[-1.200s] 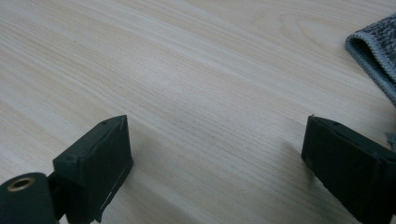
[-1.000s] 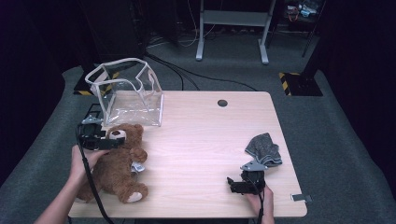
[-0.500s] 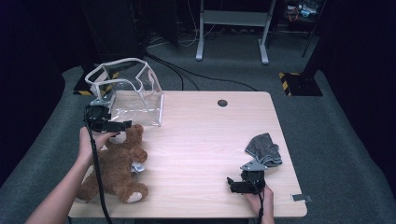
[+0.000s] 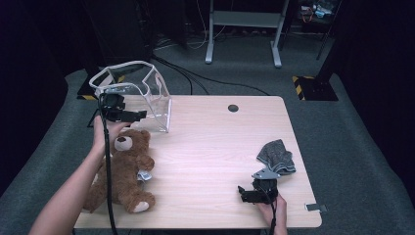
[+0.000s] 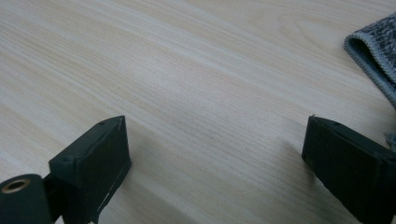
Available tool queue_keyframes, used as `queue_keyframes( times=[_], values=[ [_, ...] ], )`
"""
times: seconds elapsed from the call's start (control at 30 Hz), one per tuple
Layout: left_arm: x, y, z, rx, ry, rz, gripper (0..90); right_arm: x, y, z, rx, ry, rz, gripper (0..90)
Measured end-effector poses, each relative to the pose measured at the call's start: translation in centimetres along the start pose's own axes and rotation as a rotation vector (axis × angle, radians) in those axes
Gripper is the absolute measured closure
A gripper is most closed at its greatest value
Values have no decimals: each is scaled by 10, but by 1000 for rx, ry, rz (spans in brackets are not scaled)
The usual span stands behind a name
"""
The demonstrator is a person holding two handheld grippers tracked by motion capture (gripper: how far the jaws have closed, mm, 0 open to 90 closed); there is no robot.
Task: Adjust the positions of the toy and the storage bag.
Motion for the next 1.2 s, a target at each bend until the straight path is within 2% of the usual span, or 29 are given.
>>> queue_keyframes(
  times=[0.23,0.27,0.33,0.5,0.63,0.67,0.73,0.83,0.93,1.07,1.2],
  values=[
    [-3,-12,19,-19,-11,0,22,0,0,0,1,3,-1,68],
    [-5,-15,26,-20,-29,-6,21,0,0,0,1,-1,1,68],
    [-6,-18,30,-25,-38,-12,15,0,0,0,1,0,1,68],
    [-8,-29,43,-34,-31,-25,0,0,0,0,1,3,-1,67],
    [-8,-36,47,-31,-30,-27,0,0,0,0,1,1,0,67],
    [-8,-40,49,-6,-47,-13,0,0,0,0,1,3,-1,67],
    [-6,-45,49,14,-50,-16,0,0,0,0,2,0,-1,68],
    [-3,-56,50,16,-43,11,7,0,0,0,1,0,-1,68],
    [-2,-63,48,32,-53,23,46,0,0,0,2,0,-1,68],
    [-1,-68,46,28,-66,23,97,0,0,0,1,0,-1,68],
    [1,-69,45,25,-83,55,266,0,0,0,1,3,-1,67]
  ],
)
Point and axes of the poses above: each handheld gripper's, and its own axes: y roughly backward along the jaws, z roughly out of its top, x roughly to its left, the point moved 1 cm from there along -y, roughly forward along the jaws, and after that the axes turned 8 degrees about -x, right-handed, at the moved point
